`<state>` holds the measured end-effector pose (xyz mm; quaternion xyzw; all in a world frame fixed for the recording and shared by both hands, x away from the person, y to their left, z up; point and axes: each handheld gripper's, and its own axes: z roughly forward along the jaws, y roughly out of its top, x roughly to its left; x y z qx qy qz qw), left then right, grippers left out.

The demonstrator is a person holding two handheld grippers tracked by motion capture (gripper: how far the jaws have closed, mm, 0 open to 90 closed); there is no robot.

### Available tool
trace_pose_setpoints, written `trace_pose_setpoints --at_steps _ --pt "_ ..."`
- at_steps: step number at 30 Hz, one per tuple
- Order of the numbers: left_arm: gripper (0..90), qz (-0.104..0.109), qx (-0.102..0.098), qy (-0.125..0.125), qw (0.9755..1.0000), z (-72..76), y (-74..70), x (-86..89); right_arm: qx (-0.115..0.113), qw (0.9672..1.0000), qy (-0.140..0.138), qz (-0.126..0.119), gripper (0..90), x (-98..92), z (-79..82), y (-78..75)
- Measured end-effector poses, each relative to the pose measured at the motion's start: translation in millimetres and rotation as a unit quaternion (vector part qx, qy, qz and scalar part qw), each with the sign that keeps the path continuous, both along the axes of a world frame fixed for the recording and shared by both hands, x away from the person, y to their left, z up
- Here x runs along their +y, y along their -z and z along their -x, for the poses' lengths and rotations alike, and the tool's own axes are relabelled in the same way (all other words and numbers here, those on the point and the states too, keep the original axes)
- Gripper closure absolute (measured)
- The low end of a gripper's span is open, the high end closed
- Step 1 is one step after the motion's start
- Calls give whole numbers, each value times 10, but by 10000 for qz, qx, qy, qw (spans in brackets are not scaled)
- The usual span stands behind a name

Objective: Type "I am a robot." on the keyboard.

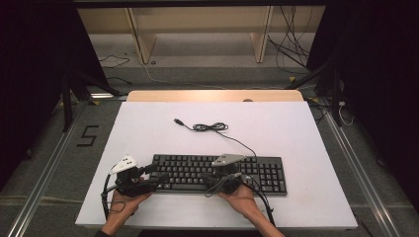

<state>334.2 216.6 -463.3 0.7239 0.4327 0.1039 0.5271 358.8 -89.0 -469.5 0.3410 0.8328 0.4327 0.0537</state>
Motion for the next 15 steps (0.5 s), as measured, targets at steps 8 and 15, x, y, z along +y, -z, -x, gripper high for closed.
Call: trace_pose_setpoints --at_steps 8,15 --pt "304 -81 -75 68 9999 39 -14 -31 61 9999 26 82 900 57 -18 36" --pt "296 -75 -62 73 9999 70 -18 -21 73 9999 16 148 900 80 -33 63"
